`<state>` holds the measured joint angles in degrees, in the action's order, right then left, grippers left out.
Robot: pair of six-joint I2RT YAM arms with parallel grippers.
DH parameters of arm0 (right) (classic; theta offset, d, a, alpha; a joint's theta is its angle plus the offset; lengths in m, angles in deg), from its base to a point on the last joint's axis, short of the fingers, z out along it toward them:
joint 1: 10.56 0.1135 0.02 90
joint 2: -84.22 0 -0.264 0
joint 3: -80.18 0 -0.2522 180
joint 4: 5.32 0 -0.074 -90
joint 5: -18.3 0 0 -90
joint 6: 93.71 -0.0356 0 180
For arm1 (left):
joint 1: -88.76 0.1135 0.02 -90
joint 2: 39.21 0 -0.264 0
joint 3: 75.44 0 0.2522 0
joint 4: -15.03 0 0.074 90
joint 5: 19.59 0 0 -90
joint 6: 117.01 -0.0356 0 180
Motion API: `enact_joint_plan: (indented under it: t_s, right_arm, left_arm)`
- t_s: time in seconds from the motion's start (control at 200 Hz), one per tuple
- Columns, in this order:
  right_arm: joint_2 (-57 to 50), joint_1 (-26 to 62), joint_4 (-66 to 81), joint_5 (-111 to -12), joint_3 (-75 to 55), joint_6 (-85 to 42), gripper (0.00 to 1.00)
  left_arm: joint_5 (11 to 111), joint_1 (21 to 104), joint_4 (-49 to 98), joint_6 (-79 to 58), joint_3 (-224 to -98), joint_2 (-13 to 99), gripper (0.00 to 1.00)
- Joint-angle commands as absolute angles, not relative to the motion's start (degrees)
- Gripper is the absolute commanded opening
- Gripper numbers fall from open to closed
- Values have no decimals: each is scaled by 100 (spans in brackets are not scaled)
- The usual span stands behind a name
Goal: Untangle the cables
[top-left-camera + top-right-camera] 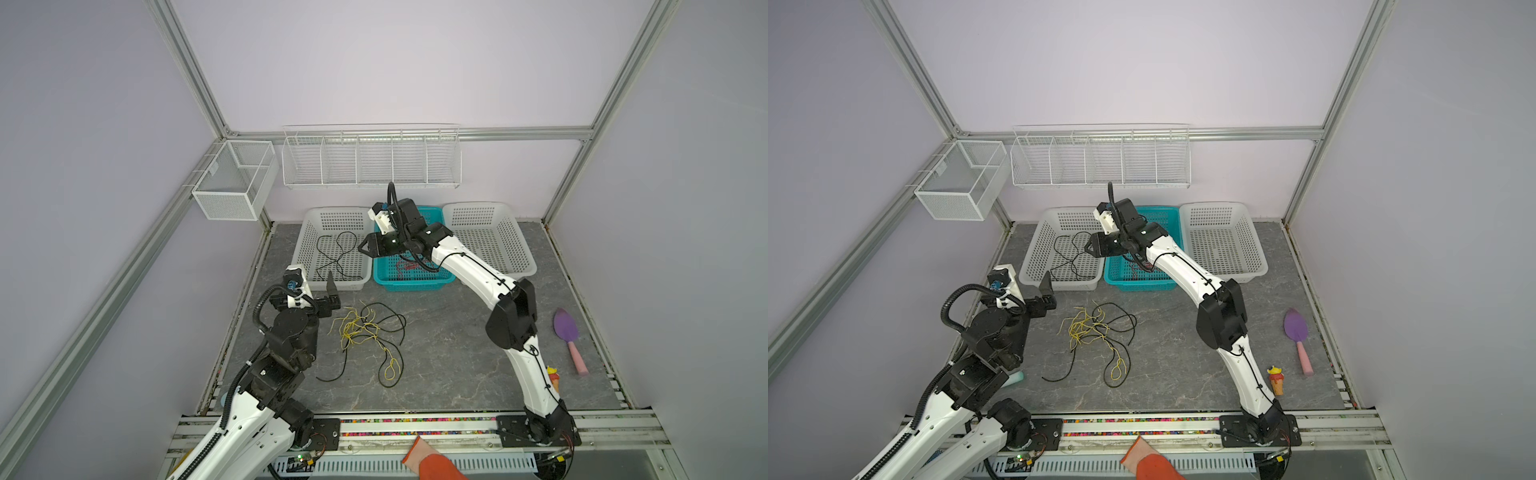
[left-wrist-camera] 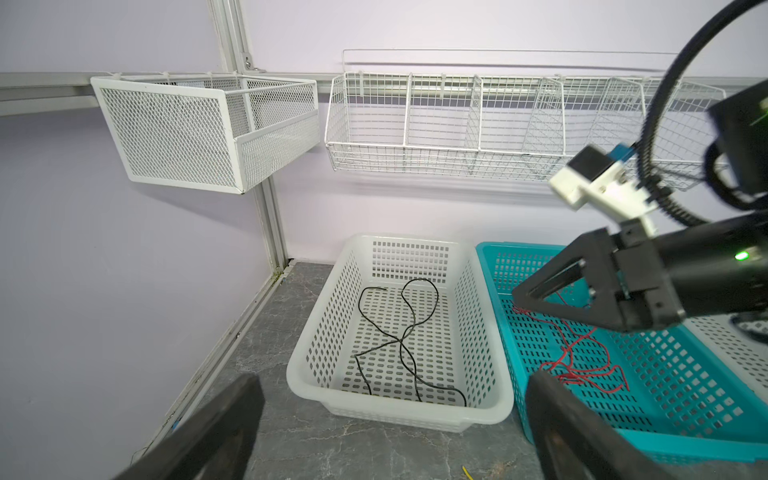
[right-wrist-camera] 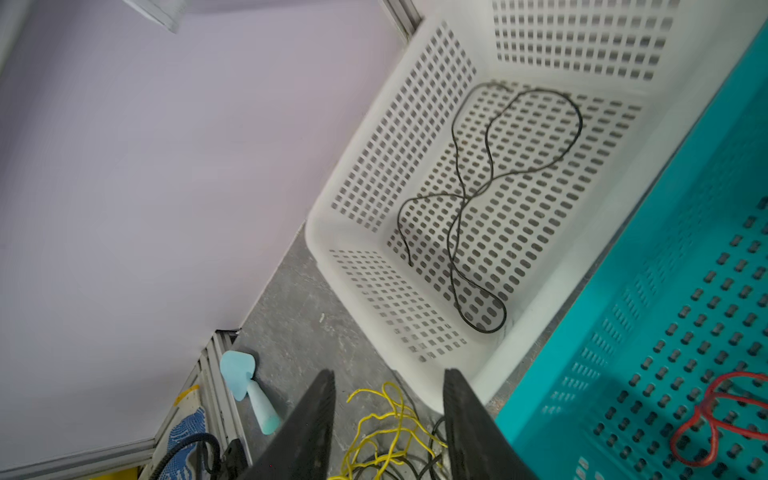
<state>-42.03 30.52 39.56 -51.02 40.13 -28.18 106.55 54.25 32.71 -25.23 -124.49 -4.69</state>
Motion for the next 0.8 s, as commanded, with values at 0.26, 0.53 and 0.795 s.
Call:
enact_joint_plan:
  t_s: [0.26,0.53,0.795]
  right_arm:
    - [-1585,3503,2027,-5159,-249,-2306,46]
    - [-1123,4398,1805,-5843,-1737,-1714,45]
    - [-1745,4726,1566,-6133,-1718,-1770,41]
  left_arm:
    - [10843,5421,4009,-2286,-12984,-318,99]
    - [10613,5430,6055,-867,-14041,-62,99]
    - [9648,5430,6617,768,-13395,-484,99]
